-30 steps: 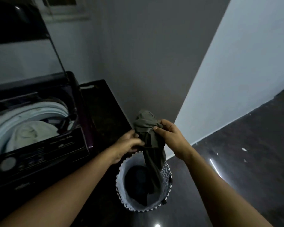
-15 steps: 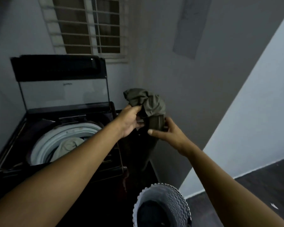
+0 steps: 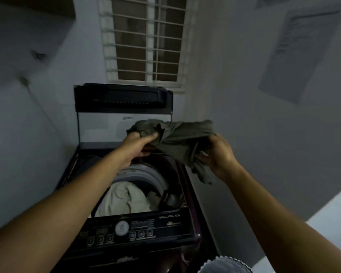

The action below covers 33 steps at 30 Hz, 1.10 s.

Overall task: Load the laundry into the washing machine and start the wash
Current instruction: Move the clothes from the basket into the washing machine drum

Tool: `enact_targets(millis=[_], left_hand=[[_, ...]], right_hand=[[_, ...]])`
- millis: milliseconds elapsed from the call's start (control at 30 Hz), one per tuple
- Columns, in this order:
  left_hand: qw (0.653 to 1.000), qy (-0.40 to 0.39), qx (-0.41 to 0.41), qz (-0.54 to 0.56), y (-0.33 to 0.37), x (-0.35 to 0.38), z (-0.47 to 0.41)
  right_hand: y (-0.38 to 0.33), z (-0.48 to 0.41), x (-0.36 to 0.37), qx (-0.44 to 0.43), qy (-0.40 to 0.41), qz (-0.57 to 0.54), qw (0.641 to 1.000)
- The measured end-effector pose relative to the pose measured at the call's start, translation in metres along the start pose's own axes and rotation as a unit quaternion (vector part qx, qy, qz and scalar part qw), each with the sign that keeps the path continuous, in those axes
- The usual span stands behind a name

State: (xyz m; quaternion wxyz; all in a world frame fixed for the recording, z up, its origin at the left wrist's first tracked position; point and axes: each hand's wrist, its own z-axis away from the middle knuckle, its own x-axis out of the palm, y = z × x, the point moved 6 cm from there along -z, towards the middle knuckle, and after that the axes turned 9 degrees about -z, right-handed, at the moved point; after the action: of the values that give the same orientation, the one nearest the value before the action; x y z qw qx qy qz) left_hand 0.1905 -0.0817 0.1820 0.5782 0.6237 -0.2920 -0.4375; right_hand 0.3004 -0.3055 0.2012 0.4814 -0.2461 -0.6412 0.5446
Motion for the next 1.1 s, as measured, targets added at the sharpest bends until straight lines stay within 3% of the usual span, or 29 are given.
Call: enact_targets(millis=[200, 300, 367, 467, 567, 633, 800, 933, 1000, 1100], left_hand=[[0.989, 0.003, -0.128, -0.068, -0.081, -0.059, -0.016], [0.976, 0.081, -0.194, -0.053, -0.118, -0.092, -0.029], [0.972, 0.128, -0.184, -0.062, -0.138, -0.115, -0.041], [0.982, 0.13, -0.132, -0.046, -0.153, -0.132, -0.046], [0.995, -0.015, -0.072, -0.069, -0.154, -0.117, -0.039], [0.991, -0.07, -0.09, -0.076, -0.168, -0.11, -0.04], [0.991, -0.03, -0.124, -0.044, -0.2, -0.12, -0.049], [0.987, -0.002, -0.151, -0.059, -0.215, -0.116, -0.061], [0.982, -0.008, -0.176, -0.066, -0.221, -0.106, -0.07], [0.97, -0.047, -0.238, -0.023, -0.229, -0.085, -0.081]], right_hand=[[0.041, -0.025, 0.103, 0.05, -0.064, -0.067, 0.994], [0.062, -0.04, 0.136, 0.07, -0.071, -0.087, 0.991], [0.076, -0.048, 0.15, 0.09, -0.075, -0.092, 0.989], [0.1, -0.056, 0.169, 0.111, -0.104, -0.082, 0.985], [0.127, -0.063, 0.18, 0.121, -0.139, -0.042, 0.982], [0.145, -0.068, 0.18, 0.126, -0.126, 0.001, 0.984], [0.174, -0.087, 0.142, 0.066, -0.039, 0.214, 0.974], [0.195, -0.101, 0.092, 0.071, 0.008, 0.397, 0.915], [0.205, -0.102, 0.079, 0.08, 0.021, 0.416, 0.906], [0.228, -0.104, 0.07, 0.141, 0.035, 0.362, 0.921]])
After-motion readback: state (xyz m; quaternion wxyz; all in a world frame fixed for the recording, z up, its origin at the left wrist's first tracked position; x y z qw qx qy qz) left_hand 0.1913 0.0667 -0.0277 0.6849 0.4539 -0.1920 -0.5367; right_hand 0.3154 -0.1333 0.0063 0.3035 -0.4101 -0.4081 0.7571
